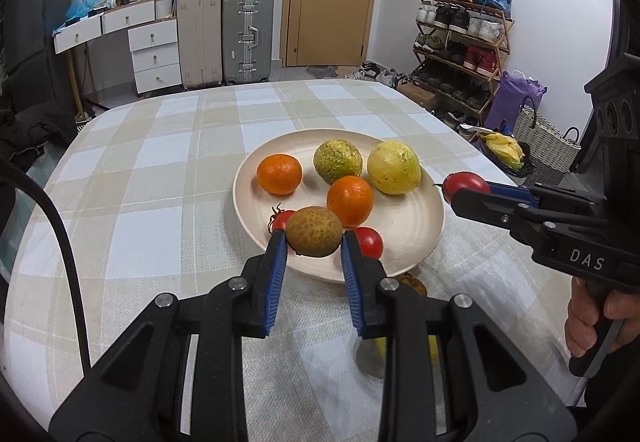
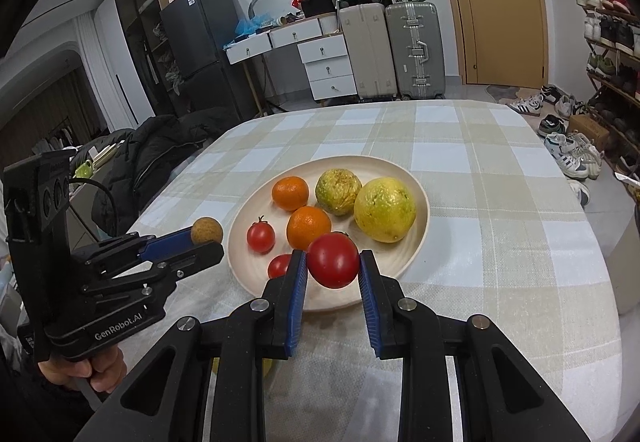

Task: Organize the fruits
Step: 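Carry the brown fruit and red tomato over the cream plate, then open both tools to drop the brown fruit and tomato onto the plate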

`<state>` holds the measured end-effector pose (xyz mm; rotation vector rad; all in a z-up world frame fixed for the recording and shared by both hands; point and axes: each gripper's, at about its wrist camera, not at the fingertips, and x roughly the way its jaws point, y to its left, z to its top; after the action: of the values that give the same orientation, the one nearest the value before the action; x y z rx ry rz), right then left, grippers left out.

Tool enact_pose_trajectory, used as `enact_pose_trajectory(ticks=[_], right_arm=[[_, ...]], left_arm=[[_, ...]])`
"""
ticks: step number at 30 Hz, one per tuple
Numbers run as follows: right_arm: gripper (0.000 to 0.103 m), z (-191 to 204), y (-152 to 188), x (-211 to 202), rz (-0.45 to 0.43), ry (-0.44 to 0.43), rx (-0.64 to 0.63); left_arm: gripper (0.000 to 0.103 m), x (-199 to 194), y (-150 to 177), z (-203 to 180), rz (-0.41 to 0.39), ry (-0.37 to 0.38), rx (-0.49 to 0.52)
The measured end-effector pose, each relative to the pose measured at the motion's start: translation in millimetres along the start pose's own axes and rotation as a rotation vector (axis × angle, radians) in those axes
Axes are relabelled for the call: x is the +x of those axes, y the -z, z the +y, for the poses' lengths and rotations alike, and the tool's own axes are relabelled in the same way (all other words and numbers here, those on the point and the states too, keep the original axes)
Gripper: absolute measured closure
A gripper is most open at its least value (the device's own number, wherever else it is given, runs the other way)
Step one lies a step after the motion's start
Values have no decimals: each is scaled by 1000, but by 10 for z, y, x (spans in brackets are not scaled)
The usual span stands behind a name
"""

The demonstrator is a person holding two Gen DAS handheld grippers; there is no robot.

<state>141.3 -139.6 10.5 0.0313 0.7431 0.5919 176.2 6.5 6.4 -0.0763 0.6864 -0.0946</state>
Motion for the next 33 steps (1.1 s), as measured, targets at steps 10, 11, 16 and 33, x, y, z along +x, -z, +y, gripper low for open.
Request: enact_pose_trajectory(ticks=[10, 11, 16, 33], right_arm=[[76, -34, -35, 181, 21, -5, 23], [76, -36, -35, 196, 23, -5, 25], [76, -55, -40, 264, 34, 0, 34], [76, -124, -5, 473, 75, 7, 56]], left_arm=[[78, 256, -45, 18, 17, -10, -14], [78, 278, -50, 16, 19, -9, -17], [78, 368, -79, 3, 27, -12, -13], [78, 544, -78, -39, 67, -23, -2]])
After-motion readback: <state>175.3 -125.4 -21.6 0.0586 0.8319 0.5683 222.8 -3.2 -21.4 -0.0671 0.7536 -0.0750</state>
